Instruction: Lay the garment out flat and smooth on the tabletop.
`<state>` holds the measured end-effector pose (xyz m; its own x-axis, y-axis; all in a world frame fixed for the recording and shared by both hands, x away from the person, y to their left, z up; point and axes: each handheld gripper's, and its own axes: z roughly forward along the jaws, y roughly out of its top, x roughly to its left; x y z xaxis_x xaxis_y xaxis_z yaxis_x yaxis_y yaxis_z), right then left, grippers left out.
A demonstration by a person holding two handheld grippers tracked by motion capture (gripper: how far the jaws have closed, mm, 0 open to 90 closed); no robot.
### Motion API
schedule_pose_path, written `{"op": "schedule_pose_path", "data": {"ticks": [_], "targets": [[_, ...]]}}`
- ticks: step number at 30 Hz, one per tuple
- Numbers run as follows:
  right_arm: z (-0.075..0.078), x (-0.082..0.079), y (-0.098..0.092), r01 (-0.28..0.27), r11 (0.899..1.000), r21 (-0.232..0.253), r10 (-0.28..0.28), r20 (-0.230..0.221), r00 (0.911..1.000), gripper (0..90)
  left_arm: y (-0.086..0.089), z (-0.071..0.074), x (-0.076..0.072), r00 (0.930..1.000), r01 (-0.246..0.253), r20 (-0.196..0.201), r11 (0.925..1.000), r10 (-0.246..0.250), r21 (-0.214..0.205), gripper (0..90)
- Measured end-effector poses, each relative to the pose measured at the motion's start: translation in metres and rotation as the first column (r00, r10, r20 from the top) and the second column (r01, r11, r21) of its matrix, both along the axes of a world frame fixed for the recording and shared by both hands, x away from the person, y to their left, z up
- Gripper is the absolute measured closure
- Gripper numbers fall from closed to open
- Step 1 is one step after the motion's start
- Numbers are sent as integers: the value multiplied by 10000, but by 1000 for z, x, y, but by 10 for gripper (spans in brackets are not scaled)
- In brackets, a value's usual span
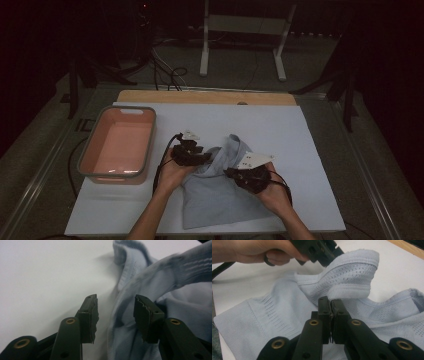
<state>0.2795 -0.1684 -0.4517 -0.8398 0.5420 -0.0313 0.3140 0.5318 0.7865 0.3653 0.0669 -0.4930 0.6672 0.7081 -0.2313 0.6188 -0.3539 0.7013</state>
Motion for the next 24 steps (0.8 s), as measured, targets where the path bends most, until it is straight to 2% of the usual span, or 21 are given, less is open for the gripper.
{"op": "schedule_pose_path", "data": {"ticks": [2, 3, 6, 7, 9, 12, 19, 21, 24], "targets": [[0, 0, 0, 26, 10000, 47, -26, 14, 10000, 874, 0, -4, 2, 9998, 3, -212, 10000, -1, 64, 570], [0, 0, 0, 5, 10000, 96, -5, 11, 10000, 874, 0, -6, 2, 9996, 39, -271, 9999, -35, 158, 609], [1, 0, -1, 9, 10000, 30, -9, -7, 10000, 874, 0, -5, 1, 9995, 228, -206, 9995, -224, 223, 840], [1, 0, -1, 7, 10000, 40, -7, 4, 10000, 873, 1, -3, 0, 9996, 235, -154, 9996, -232, 153, 867], [1, 0, -1, -13, 10000, 79, 13, 20, 10000, 873, 3, 2, 0, 9999, 97, 64, 9999, -98, 112, 879], [1, 0, -1, -17, 10000, 70, 16, 35, 10000, 873, 9, 10, 0, 9988, -307, 376, 9994, 313, -167, 882], [0, 0, 1, -67, 10000, 53, 67, 59, 10000, 873, 16, 25, 2, 9908, -943, 932, 9945, 983, -464, 882], [0, 0, 0, -49, 10000, 75, 49, 53, 10000, 872, 16, 27, 3, 9889, -1053, 1000, 9931, 1100, -512, 882], [1, 1, 0, -11, 10000, 97, 10, 81, 10000, 866, 15, 29, 5, 9880, -1105, 1048, 9933, 1135, -340, 882]]}}
